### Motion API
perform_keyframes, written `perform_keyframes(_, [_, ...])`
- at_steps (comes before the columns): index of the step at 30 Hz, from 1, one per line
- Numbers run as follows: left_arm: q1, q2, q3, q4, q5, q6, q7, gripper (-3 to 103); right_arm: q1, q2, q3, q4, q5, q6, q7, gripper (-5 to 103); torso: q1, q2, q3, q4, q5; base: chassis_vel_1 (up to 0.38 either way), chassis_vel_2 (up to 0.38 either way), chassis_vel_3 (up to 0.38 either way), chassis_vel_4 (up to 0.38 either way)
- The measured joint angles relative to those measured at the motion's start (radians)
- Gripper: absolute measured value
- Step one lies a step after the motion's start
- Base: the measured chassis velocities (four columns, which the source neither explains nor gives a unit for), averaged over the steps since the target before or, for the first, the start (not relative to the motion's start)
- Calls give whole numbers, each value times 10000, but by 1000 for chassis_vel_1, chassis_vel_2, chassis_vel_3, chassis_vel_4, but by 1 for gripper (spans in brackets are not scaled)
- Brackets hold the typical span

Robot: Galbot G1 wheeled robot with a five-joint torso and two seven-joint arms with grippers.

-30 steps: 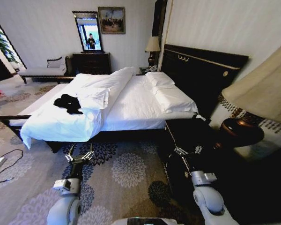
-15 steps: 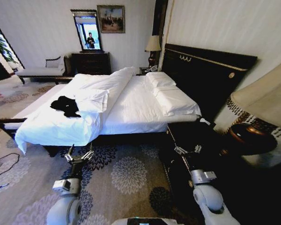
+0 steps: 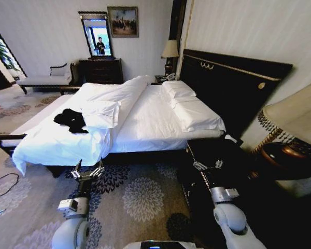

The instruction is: Fold the clothes on the bed.

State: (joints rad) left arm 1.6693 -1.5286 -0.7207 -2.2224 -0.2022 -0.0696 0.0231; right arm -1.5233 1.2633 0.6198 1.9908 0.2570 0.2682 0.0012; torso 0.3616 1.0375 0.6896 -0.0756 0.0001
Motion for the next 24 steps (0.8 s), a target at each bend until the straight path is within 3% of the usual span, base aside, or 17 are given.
perform_keyframes(24, [-49,-31,31,91,50,-62,18,100,8,79,-226,53,174,-118,124,100,0,0,0,2,-1,-136,135,133,-127])
